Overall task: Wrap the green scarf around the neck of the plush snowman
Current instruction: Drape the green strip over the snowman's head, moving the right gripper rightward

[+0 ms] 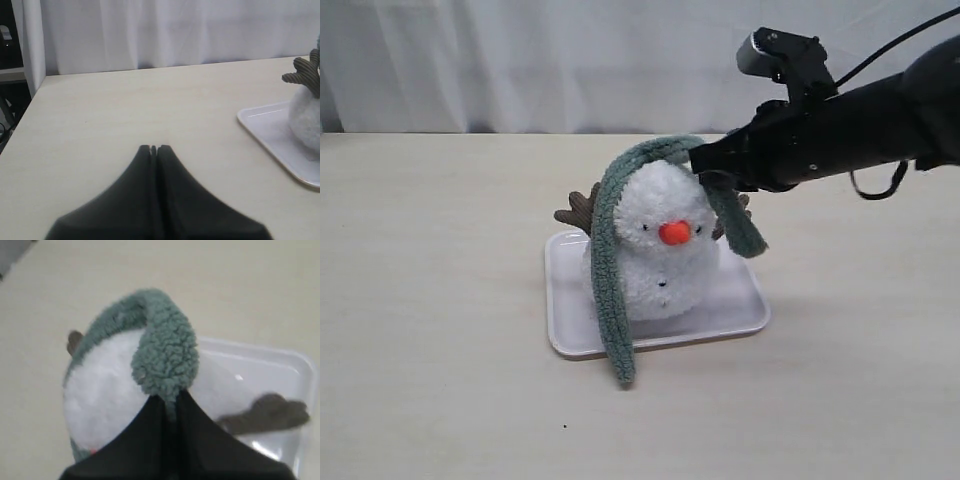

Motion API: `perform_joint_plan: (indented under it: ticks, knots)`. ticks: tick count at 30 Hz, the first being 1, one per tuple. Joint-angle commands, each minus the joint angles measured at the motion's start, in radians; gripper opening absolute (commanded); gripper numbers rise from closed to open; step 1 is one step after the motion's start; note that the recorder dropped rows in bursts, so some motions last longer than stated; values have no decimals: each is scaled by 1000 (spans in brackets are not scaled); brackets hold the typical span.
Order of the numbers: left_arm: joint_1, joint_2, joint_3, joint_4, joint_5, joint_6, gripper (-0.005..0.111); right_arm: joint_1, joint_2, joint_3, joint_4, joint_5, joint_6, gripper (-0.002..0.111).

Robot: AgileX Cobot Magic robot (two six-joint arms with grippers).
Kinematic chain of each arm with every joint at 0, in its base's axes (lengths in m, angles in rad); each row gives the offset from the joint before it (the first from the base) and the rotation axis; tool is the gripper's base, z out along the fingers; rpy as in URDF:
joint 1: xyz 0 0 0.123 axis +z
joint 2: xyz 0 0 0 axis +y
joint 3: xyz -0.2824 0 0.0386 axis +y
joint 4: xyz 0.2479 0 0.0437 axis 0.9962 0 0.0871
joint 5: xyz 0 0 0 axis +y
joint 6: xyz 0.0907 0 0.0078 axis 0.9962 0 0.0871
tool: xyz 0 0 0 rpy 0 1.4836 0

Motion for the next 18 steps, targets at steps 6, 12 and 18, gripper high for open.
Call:
perform_joint_plan:
  ticks: [6,12,18]
  knots:
    - [3,-3,3,-4,-10,-2,0,-12,-12,-34,-465,255,390,4]
    - [3,-3,3,-4,-10,-2,0,-12,-12,4,-415,212,392,4]
    - [3,-3,3,-4,-10,-2,0,-12,-12,37,-306,153,356,4]
